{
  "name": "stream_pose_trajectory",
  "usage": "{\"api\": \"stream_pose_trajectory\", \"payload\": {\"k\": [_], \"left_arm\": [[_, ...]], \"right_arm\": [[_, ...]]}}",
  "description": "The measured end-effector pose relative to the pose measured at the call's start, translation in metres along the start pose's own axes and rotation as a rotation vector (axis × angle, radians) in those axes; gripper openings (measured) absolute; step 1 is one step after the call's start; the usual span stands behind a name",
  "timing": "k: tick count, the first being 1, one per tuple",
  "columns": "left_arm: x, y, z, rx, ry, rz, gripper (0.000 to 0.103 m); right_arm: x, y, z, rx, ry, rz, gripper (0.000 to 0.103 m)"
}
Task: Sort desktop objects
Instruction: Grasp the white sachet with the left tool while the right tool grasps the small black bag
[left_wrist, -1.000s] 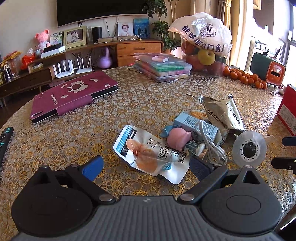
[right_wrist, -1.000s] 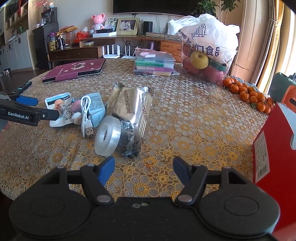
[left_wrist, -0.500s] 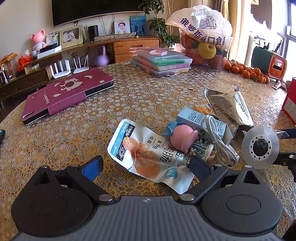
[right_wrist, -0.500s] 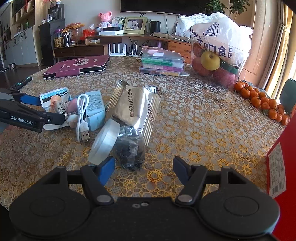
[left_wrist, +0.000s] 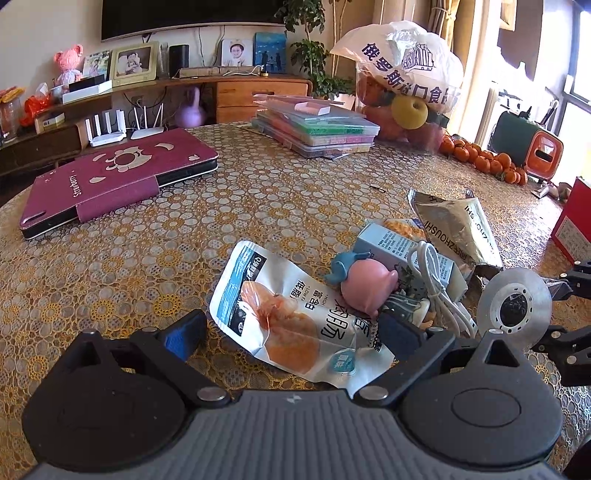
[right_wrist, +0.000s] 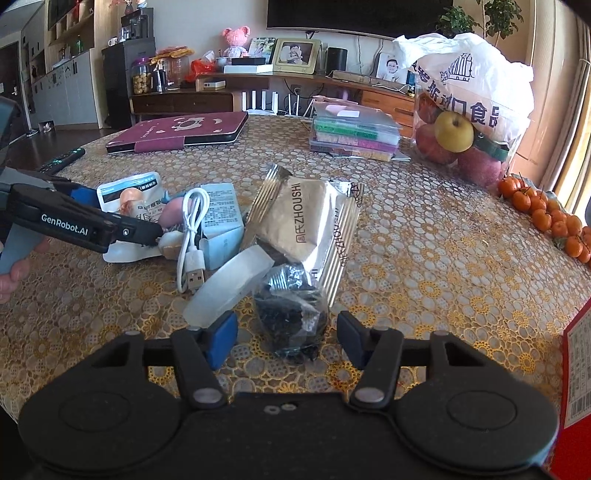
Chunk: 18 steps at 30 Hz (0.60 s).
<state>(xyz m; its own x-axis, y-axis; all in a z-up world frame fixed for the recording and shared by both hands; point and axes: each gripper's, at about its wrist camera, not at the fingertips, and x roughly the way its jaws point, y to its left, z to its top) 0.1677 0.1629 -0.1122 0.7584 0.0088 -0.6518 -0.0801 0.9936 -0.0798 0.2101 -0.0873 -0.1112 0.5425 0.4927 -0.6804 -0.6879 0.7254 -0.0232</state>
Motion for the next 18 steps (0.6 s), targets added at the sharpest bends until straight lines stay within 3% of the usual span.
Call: {"api": "stream_pose_trajectory", "payload": {"k": [2,7,18], "left_arm": [[-0.001,-0.001,0.000,0.003,-0.006,-0.011,0.095],[-0.005,-0.004,0.001,0.010,-0.014,-0.049,0.066],[-0.012,-0.005,0.001,-0.022,-0.004,-0.046,0.059]], "right_arm": [[0.000,0.000,0.001,0.009,0.003,0.000,0.047],[-0.001,-0.002,0.001,0.024,0.005,-0.011,0.037],[-0.016,-0.008,0.001,0.069,-0.011,-0.038,0.028]]}}
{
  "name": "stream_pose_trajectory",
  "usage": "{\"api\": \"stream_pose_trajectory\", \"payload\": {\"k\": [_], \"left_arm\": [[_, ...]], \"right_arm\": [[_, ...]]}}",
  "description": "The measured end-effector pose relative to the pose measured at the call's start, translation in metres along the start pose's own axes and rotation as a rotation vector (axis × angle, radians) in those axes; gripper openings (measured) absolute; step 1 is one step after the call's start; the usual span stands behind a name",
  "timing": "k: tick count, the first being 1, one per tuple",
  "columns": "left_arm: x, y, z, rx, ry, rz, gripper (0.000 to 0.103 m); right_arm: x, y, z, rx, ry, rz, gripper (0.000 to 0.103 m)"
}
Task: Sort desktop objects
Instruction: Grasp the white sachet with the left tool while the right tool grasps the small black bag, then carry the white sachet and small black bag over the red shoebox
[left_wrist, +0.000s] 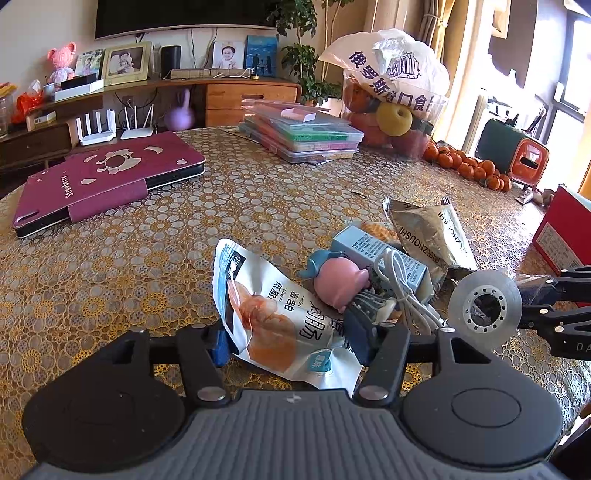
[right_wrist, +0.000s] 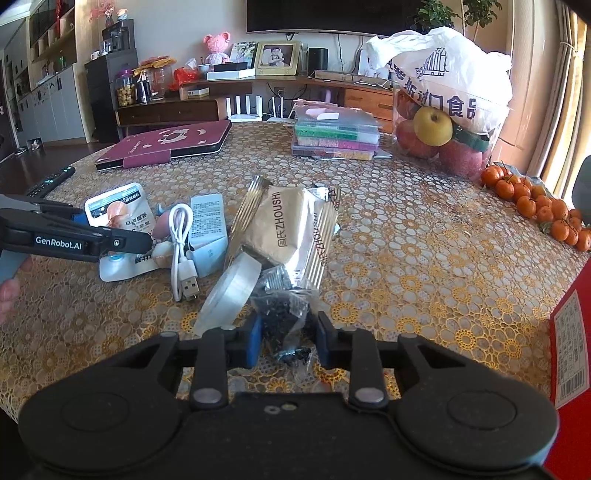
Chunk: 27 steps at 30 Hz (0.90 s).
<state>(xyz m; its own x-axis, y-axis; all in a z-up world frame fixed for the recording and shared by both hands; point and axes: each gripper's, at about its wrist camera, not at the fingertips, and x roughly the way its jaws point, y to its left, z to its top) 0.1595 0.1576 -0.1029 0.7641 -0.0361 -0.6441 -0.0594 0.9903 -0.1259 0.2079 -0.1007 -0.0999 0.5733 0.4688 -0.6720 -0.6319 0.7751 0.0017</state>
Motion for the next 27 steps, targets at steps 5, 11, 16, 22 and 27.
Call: {"api": "stream_pose_trajectory", "payload": {"k": [5,11,16,22,27], "left_arm": [[-0.008,0.002,0.000,-0.032,0.000,-0.006,0.053],[-0.025,0.004,0.002,-0.066,-0.020,-0.016,0.034],[-0.033,0.003,0.002,-0.070,-0.018,-0.009,0.030],[-0.047,-0.005,0.004,-0.069,-0.036,-0.011,0.022],[-0.055,-0.015,0.007,-0.053,-0.052,-0.014,0.019]], "right_arm": [[-0.011,-0.003,0.000,0.021,-0.016,-0.011,0.028],[-0.024,-0.004,-0.002,0.026,-0.032,-0.027,0.027],[-0.036,-0.005,-0.003,0.033,-0.046,-0.033,0.027],[-0.051,-0.004,-0.003,0.029,-0.070,-0.036,0.026],[-0.063,-0.004,-0.003,0.033,-0.085,-0.041,0.026]]}}
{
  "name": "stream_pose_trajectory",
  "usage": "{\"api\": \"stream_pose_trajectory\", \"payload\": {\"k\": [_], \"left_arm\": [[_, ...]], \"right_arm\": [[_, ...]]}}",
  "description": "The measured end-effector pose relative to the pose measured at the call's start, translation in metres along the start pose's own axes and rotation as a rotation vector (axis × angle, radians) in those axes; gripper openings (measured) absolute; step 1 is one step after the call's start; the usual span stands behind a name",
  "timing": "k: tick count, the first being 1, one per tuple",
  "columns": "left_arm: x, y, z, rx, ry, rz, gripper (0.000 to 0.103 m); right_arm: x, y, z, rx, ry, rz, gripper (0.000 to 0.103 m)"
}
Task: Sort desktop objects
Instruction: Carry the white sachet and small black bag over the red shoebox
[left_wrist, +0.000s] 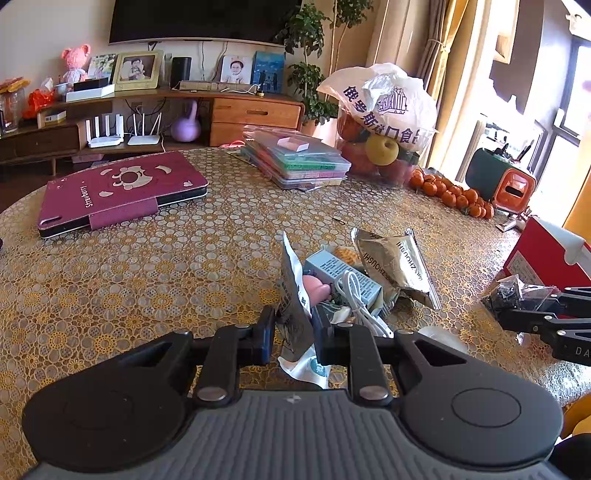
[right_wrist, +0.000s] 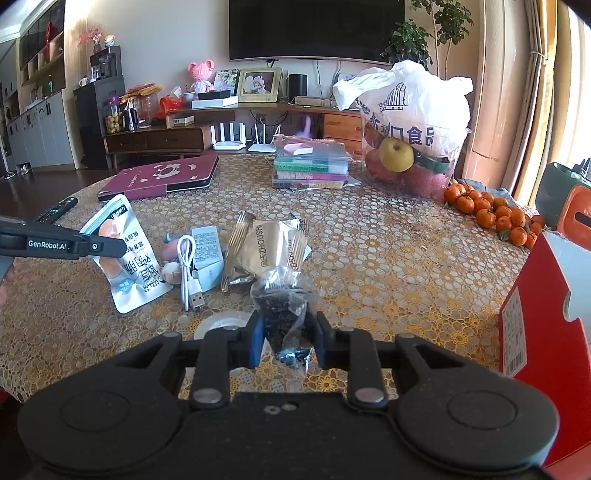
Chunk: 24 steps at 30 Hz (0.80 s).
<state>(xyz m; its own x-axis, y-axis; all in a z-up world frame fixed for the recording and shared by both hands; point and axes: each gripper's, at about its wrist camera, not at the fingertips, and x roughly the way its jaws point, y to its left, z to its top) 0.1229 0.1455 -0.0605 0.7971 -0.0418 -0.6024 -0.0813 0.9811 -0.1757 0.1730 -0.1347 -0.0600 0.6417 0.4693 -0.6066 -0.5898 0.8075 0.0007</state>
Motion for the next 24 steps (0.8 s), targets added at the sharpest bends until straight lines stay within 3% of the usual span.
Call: {"api": "stream_pose_trajectory", "payload": {"k": [11,24], "left_arm": [[-0.017,-0.024,0.005,0.041,-0.020,-0.009,0.017],[-0.042,-0.053,0.019,0.041,-0.049,-0.099,0.016]], "right_arm": [[-0.030,-0.007,-0.001,0.007,-0.035,-0.016,0.026],[-0.062,-0.020,-0.003,0.024,-0.065,-0.040,0.026]]}}
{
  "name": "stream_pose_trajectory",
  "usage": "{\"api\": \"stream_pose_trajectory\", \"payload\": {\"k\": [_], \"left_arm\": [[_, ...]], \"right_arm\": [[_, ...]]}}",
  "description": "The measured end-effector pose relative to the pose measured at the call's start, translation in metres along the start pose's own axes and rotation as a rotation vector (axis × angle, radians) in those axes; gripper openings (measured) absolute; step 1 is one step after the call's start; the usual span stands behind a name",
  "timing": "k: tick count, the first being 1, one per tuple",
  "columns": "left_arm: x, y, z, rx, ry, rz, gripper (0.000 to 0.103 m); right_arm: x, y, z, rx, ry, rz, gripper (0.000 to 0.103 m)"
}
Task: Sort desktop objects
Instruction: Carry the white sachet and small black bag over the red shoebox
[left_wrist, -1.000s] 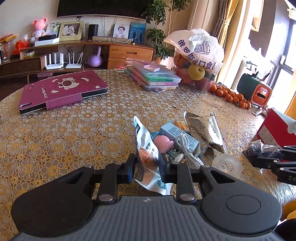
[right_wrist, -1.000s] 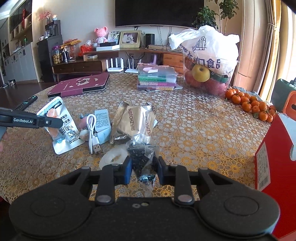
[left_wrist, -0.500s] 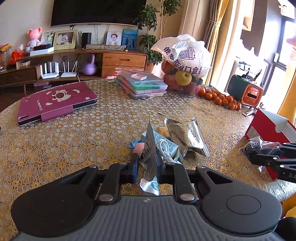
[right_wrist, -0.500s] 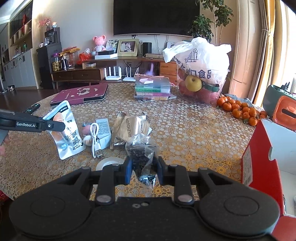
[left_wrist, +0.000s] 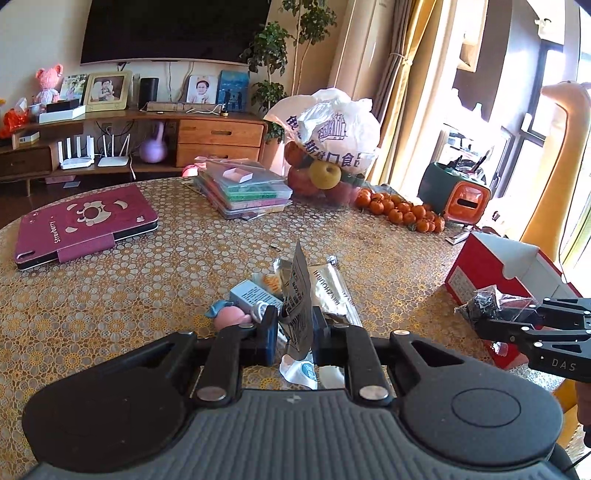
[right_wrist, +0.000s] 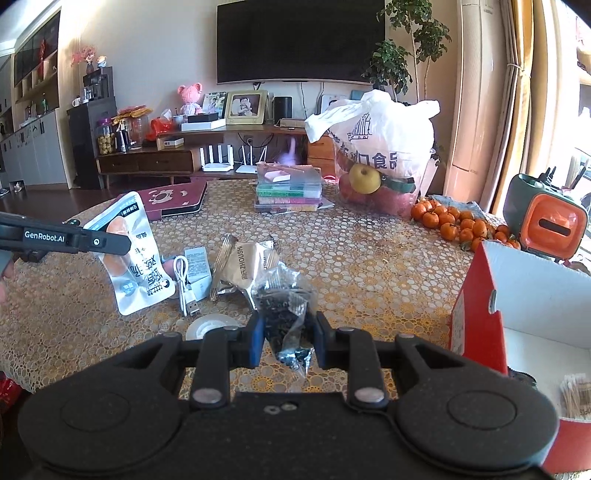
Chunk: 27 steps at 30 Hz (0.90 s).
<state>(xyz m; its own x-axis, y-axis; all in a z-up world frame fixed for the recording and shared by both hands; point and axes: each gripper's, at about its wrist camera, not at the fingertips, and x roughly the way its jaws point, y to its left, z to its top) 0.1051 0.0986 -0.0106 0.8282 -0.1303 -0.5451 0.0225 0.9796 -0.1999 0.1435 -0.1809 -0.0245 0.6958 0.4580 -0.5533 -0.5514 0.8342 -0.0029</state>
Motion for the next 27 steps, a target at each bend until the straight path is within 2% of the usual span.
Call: {"api": "stream_pose_trajectory", "payload": {"k": [14,27], "left_arm": [[-0.012,-0.072,0.022,0.075,-0.012,-0.162,0.016],[-0.004,-0.146,0.031,0.162,0.000,-0.287,0.017]], "right_arm": [[-0.047,-0.027,0.002,0.040,-0.022,-0.062,0.026],[-0.089,-0.063,-0.003,0.068,-0.045,-0.147,0.026]]}}
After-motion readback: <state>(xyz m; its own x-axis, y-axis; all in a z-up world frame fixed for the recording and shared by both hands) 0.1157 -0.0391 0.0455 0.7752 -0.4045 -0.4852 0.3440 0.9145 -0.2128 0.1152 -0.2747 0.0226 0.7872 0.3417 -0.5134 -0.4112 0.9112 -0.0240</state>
